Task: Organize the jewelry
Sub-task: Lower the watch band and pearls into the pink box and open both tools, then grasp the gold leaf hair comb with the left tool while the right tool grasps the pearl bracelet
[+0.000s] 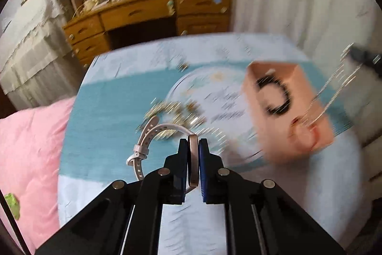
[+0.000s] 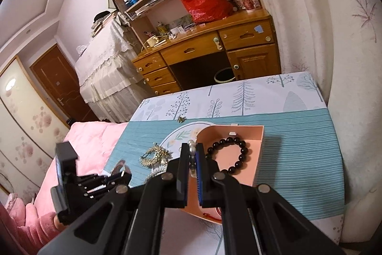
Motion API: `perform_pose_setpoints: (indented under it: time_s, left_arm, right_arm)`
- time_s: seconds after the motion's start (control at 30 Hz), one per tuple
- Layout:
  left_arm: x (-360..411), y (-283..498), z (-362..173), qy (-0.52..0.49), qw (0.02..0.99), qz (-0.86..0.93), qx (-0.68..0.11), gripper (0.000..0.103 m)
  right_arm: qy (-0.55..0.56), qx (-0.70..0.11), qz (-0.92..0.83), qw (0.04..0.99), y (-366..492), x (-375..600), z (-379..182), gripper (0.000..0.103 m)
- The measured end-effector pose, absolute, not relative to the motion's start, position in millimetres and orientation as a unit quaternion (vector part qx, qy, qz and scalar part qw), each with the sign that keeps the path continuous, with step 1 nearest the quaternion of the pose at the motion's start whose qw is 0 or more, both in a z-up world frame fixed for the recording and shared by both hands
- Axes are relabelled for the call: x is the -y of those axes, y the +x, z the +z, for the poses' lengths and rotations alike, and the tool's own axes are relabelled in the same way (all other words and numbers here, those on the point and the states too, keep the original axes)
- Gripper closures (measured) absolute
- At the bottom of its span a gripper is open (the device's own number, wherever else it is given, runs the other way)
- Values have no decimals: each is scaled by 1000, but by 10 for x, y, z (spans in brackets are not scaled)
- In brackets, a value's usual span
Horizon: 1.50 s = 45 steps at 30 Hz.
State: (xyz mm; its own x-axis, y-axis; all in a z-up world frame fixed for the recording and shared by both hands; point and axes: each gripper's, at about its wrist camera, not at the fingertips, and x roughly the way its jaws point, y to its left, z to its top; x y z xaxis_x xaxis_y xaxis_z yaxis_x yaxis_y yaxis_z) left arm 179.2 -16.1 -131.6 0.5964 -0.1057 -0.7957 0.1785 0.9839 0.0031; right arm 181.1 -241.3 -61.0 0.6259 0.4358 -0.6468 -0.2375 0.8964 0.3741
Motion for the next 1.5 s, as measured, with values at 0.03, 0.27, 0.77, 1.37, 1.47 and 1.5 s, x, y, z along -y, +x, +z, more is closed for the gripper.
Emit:
perform_pose_setpoints:
  time_s: [0.03,0.27,0.77,1.37,1.47,1.5]
  left_arm:
    - [213,1799,-1264,36,895,-88,-435,96]
    - [761,1873,-972,-21,906,-163,-390,96]
    - [876,1980,-1241,-47,871,-150,-465,38]
    - [-166,2141,-1577,151,810,-50,-565,17]
    - [-311,2216,-1608,189,795,-81,-571,17]
    - [-331,2243,-1615,198,790,-91,-574,17]
  right_arm:
    - [125,-390,189,893,1819,2426,-610,98]
    - [128,-393,203,888,1868,2549,-607,97]
    - [125,-434,206,868,1964,2594,-767,97]
    - [167,-526,228,802,1840,1441,-1280,32]
    - [120,-522,220,816,1729,1128,-1317,30]
    - [101,-519,214,821,1692,1043,-1338,29]
